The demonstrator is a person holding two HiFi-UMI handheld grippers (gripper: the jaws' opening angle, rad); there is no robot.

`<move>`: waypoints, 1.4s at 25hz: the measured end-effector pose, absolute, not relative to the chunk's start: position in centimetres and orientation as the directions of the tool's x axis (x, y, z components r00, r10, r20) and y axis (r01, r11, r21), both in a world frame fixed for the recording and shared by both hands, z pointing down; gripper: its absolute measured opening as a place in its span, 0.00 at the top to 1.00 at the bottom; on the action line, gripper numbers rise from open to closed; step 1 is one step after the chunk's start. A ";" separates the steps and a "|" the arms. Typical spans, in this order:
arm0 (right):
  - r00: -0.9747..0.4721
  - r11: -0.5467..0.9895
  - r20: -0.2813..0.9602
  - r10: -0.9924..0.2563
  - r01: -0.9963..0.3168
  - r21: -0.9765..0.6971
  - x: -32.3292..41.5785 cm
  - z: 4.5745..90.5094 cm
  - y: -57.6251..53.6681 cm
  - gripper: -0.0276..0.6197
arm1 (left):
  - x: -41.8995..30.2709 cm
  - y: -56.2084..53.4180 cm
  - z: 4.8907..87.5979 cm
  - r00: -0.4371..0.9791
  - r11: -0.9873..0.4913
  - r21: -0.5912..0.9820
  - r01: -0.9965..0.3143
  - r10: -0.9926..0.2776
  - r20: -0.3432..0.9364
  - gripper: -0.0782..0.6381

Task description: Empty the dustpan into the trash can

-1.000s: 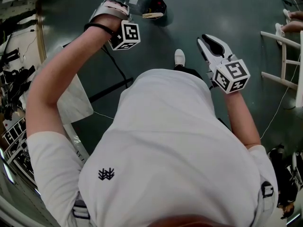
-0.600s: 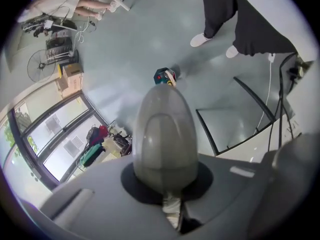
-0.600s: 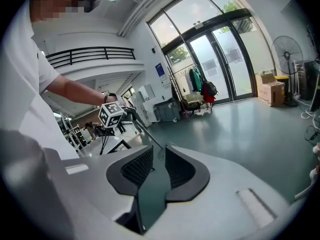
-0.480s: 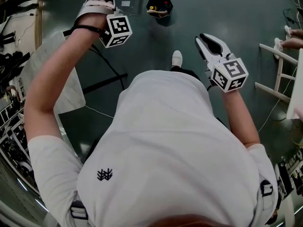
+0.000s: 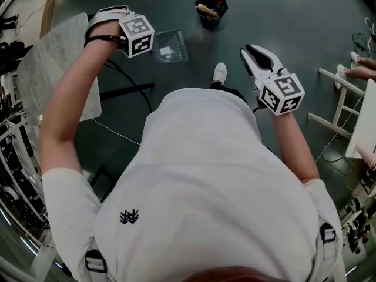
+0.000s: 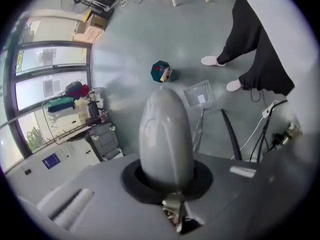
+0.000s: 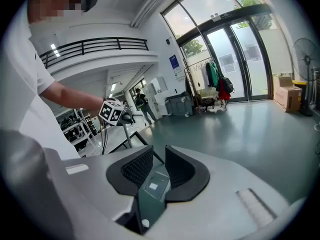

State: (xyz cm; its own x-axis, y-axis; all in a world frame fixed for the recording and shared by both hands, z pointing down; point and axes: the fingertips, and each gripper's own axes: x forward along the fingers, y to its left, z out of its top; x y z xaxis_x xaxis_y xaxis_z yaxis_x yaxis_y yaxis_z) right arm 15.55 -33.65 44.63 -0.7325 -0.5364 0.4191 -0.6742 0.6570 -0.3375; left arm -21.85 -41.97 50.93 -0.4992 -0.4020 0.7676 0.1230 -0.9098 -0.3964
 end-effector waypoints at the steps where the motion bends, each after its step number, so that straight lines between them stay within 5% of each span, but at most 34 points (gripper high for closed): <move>1: -0.735 0.662 0.424 -0.529 -0.670 -0.336 14.8 44.7 -33.1 0.84 | -22.8 -40.4 52.1 -0.490 -0.923 -0.378 0.067 -0.361 0.794 0.81; 7: -0.747 0.689 0.446 -0.494 -0.649 -0.324 10.4 44.5 -28.7 0.84 | -25.6 -30.1 56.5 -0.369 -0.946 -0.255 -0.198 -0.169 0.914 0.81; 21: -0.737 0.691 0.458 -0.497 -0.656 -0.305 5.0 44.3 -18.6 0.84 | -24.3 -13.1 57.1 0.040 -0.827 -0.003 -0.563 -0.030 0.999 0.81; 35: -0.724 0.702 0.462 -0.513 -0.663 -0.259 3.3 43.3 -14.7 0.87 | -22.1 -9.3 56.6 0.239 -0.707 0.021 -0.707 -0.211 0.948 0.81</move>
